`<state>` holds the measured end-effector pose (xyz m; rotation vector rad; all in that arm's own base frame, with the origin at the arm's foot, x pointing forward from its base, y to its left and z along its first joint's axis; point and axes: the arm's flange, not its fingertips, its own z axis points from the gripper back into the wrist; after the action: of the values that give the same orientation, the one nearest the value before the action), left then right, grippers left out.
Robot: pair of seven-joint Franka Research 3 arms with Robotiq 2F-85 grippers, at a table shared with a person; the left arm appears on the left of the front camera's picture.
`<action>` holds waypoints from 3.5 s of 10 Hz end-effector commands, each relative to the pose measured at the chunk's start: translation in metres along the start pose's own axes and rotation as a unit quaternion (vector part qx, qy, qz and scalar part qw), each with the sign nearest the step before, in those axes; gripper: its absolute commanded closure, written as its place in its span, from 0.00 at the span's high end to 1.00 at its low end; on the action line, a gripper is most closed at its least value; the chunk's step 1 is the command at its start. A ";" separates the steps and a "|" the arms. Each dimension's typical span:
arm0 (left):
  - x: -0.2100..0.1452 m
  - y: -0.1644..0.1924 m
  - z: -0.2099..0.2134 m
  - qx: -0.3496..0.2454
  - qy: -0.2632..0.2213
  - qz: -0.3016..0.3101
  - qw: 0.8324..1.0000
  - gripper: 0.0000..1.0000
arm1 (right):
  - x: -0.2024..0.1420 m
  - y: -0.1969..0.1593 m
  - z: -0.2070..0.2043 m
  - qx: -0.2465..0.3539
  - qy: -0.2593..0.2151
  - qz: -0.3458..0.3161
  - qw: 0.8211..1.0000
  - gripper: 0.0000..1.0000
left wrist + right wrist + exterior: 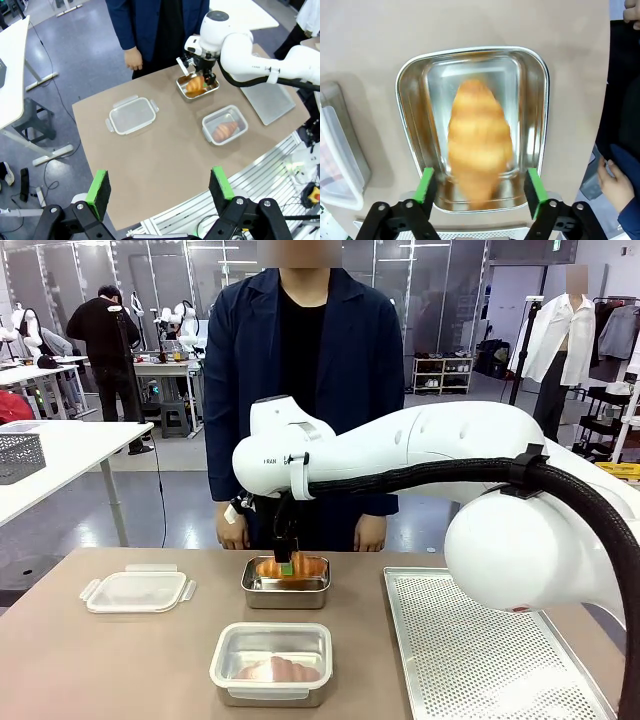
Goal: Place the bread into the airtight container.
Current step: Pick up a Butter Roll and place it into an empty Airtight Container.
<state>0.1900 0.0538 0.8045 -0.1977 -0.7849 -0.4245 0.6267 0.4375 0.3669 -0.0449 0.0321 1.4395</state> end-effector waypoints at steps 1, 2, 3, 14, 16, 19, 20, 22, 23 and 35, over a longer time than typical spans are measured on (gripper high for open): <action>0.001 -0.001 0.000 -0.004 -0.001 -0.003 1.000 1.00 | 0.002 0.002 0.007 0.002 -0.006 0.004 1.000 1.00; 0.001 -0.001 0.000 -0.004 -0.001 -0.003 1.000 1.00 | -0.001 0.003 0.008 0.006 -0.008 0.003 1.000 0.99; 0.001 -0.001 0.000 -0.004 -0.001 -0.003 1.000 1.00 | 0.001 0.000 0.002 0.000 -0.002 0.000 1.000 0.99; 0.001 -0.001 0.000 -0.004 -0.001 -0.003 1.000 1.00 | 0.001 0.000 0.002 0.000 -0.002 0.000 1.000 0.99; 0.001 -0.001 0.000 -0.004 -0.001 -0.003 1.000 1.00 | 0.001 0.000 0.002 0.000 -0.002 0.000 1.000 0.99; 0.001 -0.001 0.000 -0.004 -0.001 -0.003 1.000 1.00 | 0.001 0.000 0.002 0.001 -0.003 0.000 1.000 0.99; 0.001 -0.001 0.000 -0.004 -0.001 -0.003 1.000 1.00 | -0.009 0.004 0.023 -0.016 0.026 0.004 1.000 1.00; 0.001 -0.001 0.000 -0.004 -0.001 -0.003 1.000 1.00 | -0.046 0.017 0.087 0.006 -0.011 -0.061 0.998 1.00; 0.001 -0.001 0.000 -0.004 -0.001 -0.003 1.000 1.00 | -0.068 0.026 0.114 0.019 -0.005 -0.076 0.997 1.00; 0.001 -0.001 0.000 -0.004 -0.001 -0.003 1.000 1.00 | -0.479 0.224 0.335 -0.009 -0.211 -0.407 0.889 1.00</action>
<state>0.1899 0.0541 0.8044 -0.1978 -0.7851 -0.4238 0.3443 0.0208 0.7243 0.1783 -0.3594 0.6116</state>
